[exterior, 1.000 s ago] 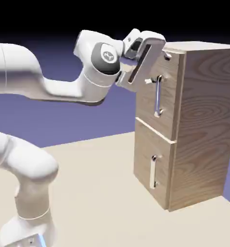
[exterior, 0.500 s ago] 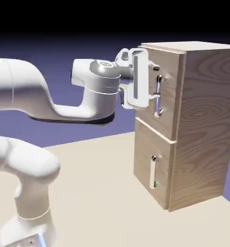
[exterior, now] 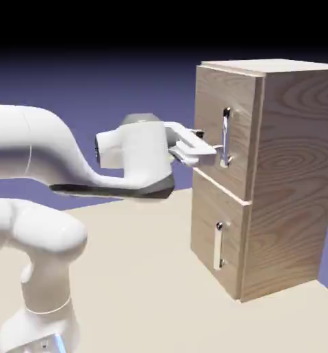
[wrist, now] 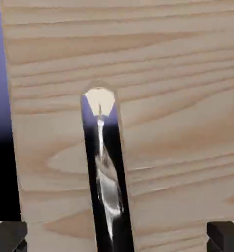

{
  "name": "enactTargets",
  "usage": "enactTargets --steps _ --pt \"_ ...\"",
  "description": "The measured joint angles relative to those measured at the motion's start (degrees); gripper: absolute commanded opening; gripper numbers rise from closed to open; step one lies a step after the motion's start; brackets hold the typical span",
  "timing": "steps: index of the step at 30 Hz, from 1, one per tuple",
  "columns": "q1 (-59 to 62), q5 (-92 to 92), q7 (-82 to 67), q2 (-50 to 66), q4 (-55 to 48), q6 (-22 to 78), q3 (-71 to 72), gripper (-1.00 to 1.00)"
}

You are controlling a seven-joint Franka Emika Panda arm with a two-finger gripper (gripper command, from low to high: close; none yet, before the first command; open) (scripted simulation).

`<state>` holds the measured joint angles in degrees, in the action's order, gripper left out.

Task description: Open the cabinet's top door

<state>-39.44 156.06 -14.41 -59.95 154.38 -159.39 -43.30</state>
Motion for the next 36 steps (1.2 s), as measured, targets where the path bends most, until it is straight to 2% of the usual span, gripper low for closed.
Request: enactTargets --steps 5,6,8,14,20,29,36 --pt "-8.30 2.92 2.48 5.94 -6.01 2.96 -5.02 0.00" --pt "-9.54 3.36 2.85 6.83 -6.91 3.40 -5.77 -1.00" --pt "-9.54 3.36 2.85 6.83 -6.91 3.40 -5.77 -1.00" --pt "1.12 -10.91 -1.98 4.66 2.11 12.16 6.67 -1.00" --pt "6.71 -25.85 -6.70 1.10 8.83 21.37 18.41 -1.00" --pt "7.26 -48.28 -10.83 -1.50 13.63 37.32 35.67 -1.00" --pt "5.03 -65.72 -10.52 2.73 11.90 52.18 49.83 -1.00"
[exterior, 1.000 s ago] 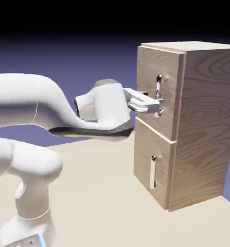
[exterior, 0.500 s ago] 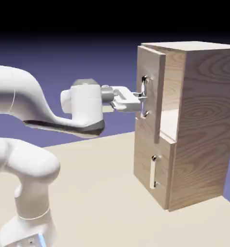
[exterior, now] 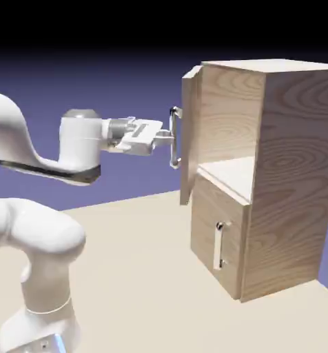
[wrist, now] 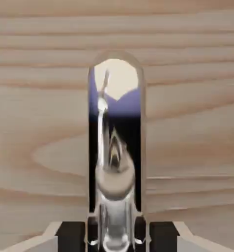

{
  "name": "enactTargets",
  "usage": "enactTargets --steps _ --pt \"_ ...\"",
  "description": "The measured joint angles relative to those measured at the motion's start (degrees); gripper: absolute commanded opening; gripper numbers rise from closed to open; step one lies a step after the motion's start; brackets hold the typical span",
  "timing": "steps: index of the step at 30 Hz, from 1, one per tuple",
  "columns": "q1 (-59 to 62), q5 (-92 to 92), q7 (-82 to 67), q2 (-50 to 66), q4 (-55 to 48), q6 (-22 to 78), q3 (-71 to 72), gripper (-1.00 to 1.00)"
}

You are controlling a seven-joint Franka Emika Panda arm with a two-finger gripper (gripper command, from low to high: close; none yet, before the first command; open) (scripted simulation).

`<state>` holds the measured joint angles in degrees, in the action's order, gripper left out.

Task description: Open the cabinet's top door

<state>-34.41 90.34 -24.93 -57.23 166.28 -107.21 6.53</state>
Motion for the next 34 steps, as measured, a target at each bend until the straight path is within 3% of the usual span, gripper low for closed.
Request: enactTargets --steps 17,33,34 --pt "7.15 -29.79 10.51 32.21 -26.77 40.94 28.86 -1.00" --pt "8.71 -37.33 27.71 65.12 -58.40 74.62 36.54 -1.00" --pt "8.68 -37.34 27.75 65.18 -58.46 74.68 36.54 1.00"
